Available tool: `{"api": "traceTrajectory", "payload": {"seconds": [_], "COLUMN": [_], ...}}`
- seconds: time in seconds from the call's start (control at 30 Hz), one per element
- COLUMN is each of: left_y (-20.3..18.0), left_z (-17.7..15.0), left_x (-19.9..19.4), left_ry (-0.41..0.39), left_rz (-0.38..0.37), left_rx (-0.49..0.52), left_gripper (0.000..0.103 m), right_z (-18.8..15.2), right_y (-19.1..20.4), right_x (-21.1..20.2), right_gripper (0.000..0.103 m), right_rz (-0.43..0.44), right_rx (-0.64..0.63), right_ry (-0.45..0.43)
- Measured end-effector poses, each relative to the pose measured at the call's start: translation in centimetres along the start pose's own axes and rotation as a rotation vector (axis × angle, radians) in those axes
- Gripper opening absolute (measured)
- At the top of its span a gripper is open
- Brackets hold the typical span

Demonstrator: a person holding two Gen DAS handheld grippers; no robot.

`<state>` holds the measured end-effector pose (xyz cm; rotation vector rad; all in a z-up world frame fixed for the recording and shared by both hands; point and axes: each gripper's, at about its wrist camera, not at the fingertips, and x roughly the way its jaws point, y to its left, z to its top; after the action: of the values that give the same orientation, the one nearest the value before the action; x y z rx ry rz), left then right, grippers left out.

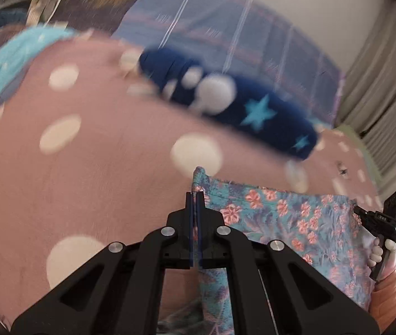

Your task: Fold small clothes

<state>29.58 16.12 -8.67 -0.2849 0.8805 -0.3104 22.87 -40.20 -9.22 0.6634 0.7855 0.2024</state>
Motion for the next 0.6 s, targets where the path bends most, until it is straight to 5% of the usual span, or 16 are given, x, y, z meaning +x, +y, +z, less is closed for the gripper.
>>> {"api": "traceTrajectory", "payload": {"seconds": [0.13,0.27,0.43,0.6], "left_y": [0.4,0.6,-0.2,-1.2], "left_z": [-1.7,-2.8,-6.5,-11.7], "left_x": [0.6,-2.4,-6.6,-8.5], "left_ry": [0.043,0.021,-0.001,0.059], "left_rz": [0.021,0.02,-0.109,-0.106], "left_rx": [0.015,-0.006,-0.009,0.04], "left_gripper": [0.003,0.027,0.03,0.03], "right_z": [-0.9,-1.5,-4.5,-10.1], "right_y": [-0.4,0.4,2.0,2.8], "right_x": [0.7,-1.7,-6.1,-9.0], "right_gripper": [0.013,0.023,0.03,0.033], "right_rz": [-0.027,-0.074,-0.058,-0.074], "right_rx": [0.012,-0.011,-0.066,-0.126], "right_ry": [0.008,0.001,-0.028,-0.001]}}
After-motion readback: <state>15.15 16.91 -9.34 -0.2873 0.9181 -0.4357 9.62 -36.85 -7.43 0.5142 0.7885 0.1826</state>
